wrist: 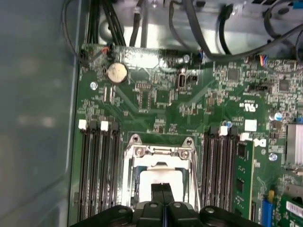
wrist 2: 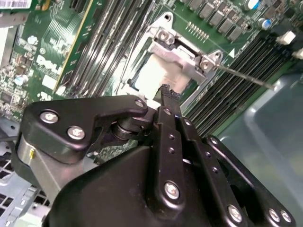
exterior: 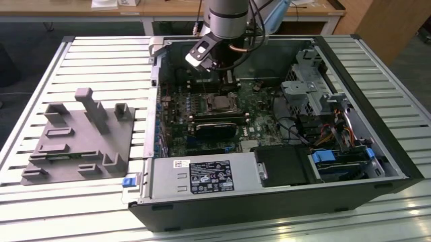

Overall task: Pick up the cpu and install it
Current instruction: 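Close the cpu cover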

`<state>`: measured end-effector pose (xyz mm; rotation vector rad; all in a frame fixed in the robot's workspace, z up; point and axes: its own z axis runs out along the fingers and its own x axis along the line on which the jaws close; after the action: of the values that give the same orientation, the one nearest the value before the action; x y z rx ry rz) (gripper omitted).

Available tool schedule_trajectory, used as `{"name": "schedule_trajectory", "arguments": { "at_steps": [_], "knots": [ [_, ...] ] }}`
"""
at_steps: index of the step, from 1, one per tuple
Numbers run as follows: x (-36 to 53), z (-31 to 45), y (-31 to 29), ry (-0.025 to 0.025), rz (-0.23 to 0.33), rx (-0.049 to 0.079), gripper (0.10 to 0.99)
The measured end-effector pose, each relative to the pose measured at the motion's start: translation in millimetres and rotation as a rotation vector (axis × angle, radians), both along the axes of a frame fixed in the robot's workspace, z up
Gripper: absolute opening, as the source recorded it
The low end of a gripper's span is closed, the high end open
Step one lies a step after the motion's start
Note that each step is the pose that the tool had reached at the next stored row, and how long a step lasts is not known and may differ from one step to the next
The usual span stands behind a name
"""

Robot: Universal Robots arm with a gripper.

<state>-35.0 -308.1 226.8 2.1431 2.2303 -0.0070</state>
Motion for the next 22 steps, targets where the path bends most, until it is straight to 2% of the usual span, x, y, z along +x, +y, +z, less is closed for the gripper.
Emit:
{"name": "schedule_trajectory", "arguments": {
  "at_steps": [8,17,22],
  "knots": [
    [-6.8,-10.3,0.0,0.0029,0.0,0.0,0.106],
    [-19.1,-15.8,0.0,0.0044,0.0,0.0,0.106],
    [-22.2,-18.6,0.0,0.0044,0.0,0.0,0.106]
  ]
}}
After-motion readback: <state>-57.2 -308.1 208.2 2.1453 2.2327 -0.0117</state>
